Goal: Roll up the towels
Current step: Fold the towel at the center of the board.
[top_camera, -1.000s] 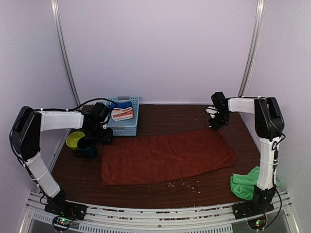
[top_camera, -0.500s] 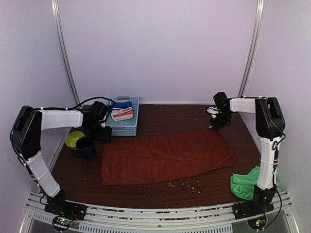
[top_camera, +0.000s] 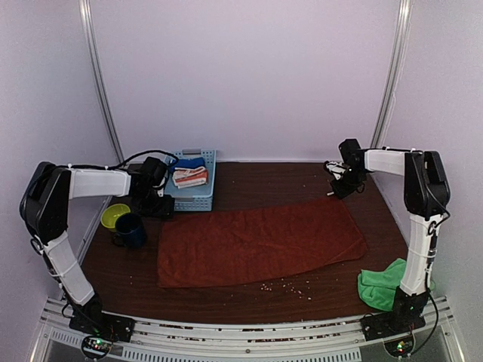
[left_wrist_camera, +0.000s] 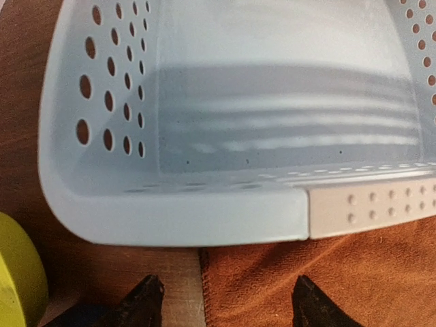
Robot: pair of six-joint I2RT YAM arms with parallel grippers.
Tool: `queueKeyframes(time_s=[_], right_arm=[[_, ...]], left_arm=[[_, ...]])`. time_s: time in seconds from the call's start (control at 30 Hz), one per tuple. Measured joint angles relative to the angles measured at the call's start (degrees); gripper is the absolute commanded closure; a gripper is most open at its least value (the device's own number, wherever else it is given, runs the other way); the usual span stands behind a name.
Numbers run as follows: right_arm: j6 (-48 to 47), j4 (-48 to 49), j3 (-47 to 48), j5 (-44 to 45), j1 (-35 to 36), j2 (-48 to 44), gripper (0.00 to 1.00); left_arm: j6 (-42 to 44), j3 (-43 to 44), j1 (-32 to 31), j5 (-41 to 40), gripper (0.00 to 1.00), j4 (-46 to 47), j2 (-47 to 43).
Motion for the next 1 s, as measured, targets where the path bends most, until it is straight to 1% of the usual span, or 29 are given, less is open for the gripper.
queueKeyframes(time_s=[0.23,0.33,0.47,0.77,0.9,0.93,1.0], right_arm=[[0.02,0.07,0.00,-1.51,0.04,-0.11,1.00],[0.02,0.07,0.00,-1.64,0.04,-0.11,1.00],[0.02,0.04,0.00,-2.12,0.04,-0.11,1.00],[0.02,0.02,0.00,-2.60,0.04,-0.11,1.00],[0.02,0.00,0.00,-2.89,0.04,-0.11,1.00],[0.02,0.00,0.00,-2.89,0.04,-0.11,1.00],[0.02,0.00,0.00,-2.93,0.04,-0.11,1.00]], left_arm=[[0.09,0.09,0.09,0.96,0.38,0.68,1.42],[0.07,0.11,0.24,0.96,0.46,1.81,1.42],[0.11,1.27,0.72,0.87,0.51,2.56,2.49],[0.09,2.32,0.85,0.02,0.49,3.08,4.83],[0.07,0.94,0.85,0.13,0.53,4.66,4.83],[0.09,0.50,0.85,0.17,0.57,4.74,4.83],[0.11,-0.42,0.85,0.24,0.61,5.18,4.87]])
